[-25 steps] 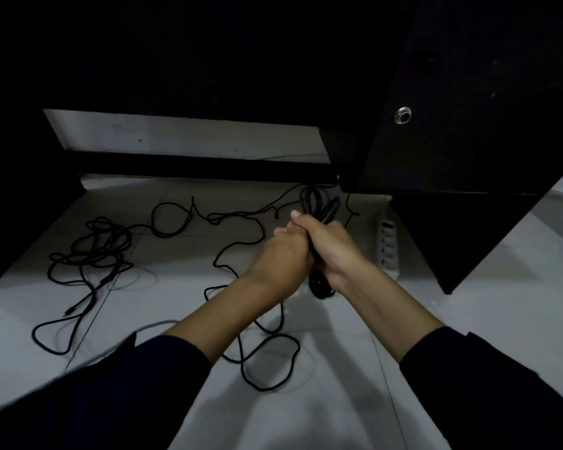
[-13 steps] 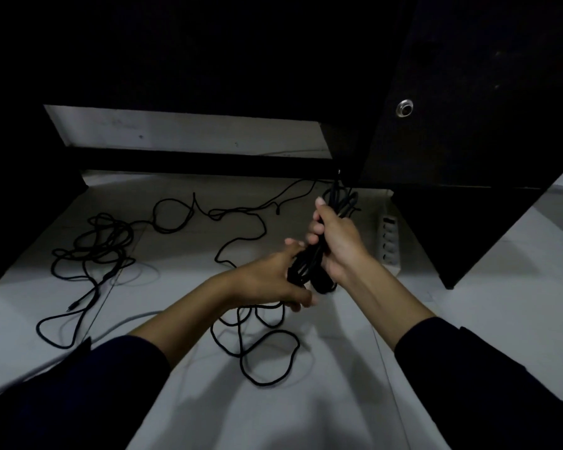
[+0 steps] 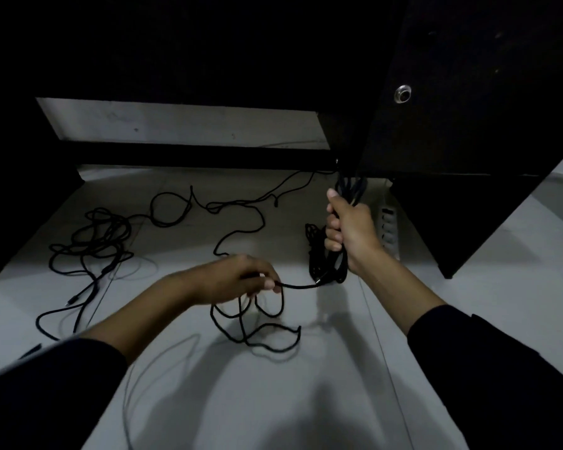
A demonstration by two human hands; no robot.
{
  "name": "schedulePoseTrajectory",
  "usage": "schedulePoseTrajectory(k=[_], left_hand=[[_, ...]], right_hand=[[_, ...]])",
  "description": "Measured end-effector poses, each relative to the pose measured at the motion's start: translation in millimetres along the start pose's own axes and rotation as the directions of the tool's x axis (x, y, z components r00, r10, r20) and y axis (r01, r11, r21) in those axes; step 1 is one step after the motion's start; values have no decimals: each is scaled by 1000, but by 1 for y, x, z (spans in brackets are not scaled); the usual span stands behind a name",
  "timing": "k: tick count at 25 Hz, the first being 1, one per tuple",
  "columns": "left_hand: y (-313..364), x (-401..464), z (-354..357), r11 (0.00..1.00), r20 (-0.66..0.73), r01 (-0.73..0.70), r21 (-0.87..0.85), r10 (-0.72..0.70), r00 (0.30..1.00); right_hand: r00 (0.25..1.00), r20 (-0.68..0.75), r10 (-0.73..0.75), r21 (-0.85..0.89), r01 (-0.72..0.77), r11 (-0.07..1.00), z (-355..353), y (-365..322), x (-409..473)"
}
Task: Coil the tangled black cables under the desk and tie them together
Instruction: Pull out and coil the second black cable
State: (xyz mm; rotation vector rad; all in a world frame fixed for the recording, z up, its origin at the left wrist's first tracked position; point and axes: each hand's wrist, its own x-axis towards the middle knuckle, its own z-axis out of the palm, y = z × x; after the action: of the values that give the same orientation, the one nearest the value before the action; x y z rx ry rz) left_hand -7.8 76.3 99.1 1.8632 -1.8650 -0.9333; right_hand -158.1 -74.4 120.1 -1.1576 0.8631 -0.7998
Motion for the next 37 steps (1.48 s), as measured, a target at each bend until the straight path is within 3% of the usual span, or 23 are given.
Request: schedulePoseTrajectory(k=[2, 4, 6, 9, 12, 17, 23, 27, 31, 34, 35, 37], left_hand=[[16, 5, -15, 977, -56, -98, 187, 110, 992], [32, 12, -19, 958, -126, -144, 248, 180, 976], [43, 17, -18, 980, -227, -180, 81, 194, 954], [51, 21, -19, 941, -266, -244, -235, 179, 947], [54, 19, -23, 920, -253, -266, -288, 195, 948], [51, 18, -25, 930, -252, -179, -321, 98, 963], [58, 21, -29, 975, -332, -122, -186, 54, 942], [56, 18, -36, 999, -423, -11, -32, -4, 906], [47, 19, -46, 997, -350, 11, -73, -36, 936], [34, 10, -60, 995, -243, 65, 71, -46, 969], [28, 6, -62, 996, -221, 74, 53, -61, 973], [21, 0, -60, 988, -248, 51, -143, -86, 965]], right_hand=[[997, 81, 11, -88, -4, 996, 3, 2, -2], [988, 157, 7, -163, 19, 986, 8, 4, -5], [980, 198, -8, -196, 47, 979, 15, 4, -10], [975, 218, -30, -206, 76, 975, 21, 2, -17], [968, 248, -31, -196, 81, 977, 25, 0, -24], [971, 238, -22, -228, 78, 971, 27, 3, -25], [950, 304, 66, -359, 50, 932, 27, 4, -31], [939, 330, 93, -414, 56, 908, 23, 0, -31], [921, 362, 142, -366, 0, 931, 20, -1, -30], [924, 353, 150, -291, -44, 956, 13, -2, -27], [928, 347, 138, -283, -37, 959, 9, -4, -25], [930, 356, 86, -303, 28, 953, 4, -6, -24]])
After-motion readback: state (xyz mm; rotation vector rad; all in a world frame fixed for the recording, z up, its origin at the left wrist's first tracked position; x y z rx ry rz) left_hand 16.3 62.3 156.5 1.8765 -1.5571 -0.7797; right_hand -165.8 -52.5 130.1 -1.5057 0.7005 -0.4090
